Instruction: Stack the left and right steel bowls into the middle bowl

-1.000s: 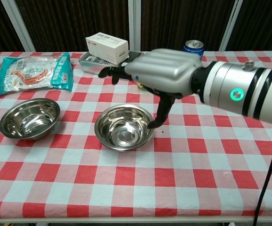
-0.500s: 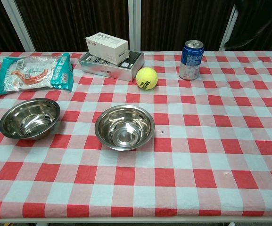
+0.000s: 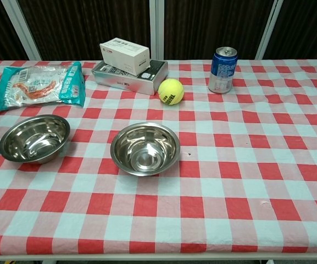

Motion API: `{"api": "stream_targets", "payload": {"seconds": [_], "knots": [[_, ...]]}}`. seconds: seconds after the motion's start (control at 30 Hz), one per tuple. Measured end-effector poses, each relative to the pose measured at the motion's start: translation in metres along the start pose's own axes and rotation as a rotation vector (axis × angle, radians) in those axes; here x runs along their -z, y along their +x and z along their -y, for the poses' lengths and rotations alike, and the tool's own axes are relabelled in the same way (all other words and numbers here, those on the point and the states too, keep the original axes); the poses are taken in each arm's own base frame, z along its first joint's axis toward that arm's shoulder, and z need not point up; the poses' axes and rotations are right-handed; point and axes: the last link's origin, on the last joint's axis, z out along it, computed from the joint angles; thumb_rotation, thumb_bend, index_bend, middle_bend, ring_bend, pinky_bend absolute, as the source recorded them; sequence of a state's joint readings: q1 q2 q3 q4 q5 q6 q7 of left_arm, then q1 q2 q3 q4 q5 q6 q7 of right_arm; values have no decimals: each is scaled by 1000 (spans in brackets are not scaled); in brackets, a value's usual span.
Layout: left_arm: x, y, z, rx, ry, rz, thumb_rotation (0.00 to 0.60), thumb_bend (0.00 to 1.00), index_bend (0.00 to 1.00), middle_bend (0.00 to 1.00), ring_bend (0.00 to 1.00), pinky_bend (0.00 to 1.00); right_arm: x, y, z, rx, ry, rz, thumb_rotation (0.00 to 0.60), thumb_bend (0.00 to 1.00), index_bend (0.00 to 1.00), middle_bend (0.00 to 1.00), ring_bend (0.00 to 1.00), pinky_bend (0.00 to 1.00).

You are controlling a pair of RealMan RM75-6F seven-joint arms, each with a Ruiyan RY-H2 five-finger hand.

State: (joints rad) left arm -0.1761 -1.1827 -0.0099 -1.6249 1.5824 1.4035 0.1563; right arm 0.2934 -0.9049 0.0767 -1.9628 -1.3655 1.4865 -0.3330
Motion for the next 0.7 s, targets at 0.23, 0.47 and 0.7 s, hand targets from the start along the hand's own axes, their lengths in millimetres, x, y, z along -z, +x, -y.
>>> {"api": "stream_targets", "payload": {"seconds": [0.23, 0.47, 0.7], "knots": [[-7, -18, -42, -34, -151, 32, 600, 79, 174, 252, 280, 502, -5, 3, -13, -7, -15, -1, 600, 0, 28, 121, 0, 0], [-22, -40, -55, -143, -234, 87, 600, 121, 180, 299, 355, 587, -9, -4, -15, -15, -18, 27, 600, 0, 0, 94, 0, 0], [-28, -50, -62, -164, -281, 94, 600, 136, 271, 334, 461, 687, -12, -10, -21, -18, -55, 62, 600, 0, 0, 83, 0, 0]]}}
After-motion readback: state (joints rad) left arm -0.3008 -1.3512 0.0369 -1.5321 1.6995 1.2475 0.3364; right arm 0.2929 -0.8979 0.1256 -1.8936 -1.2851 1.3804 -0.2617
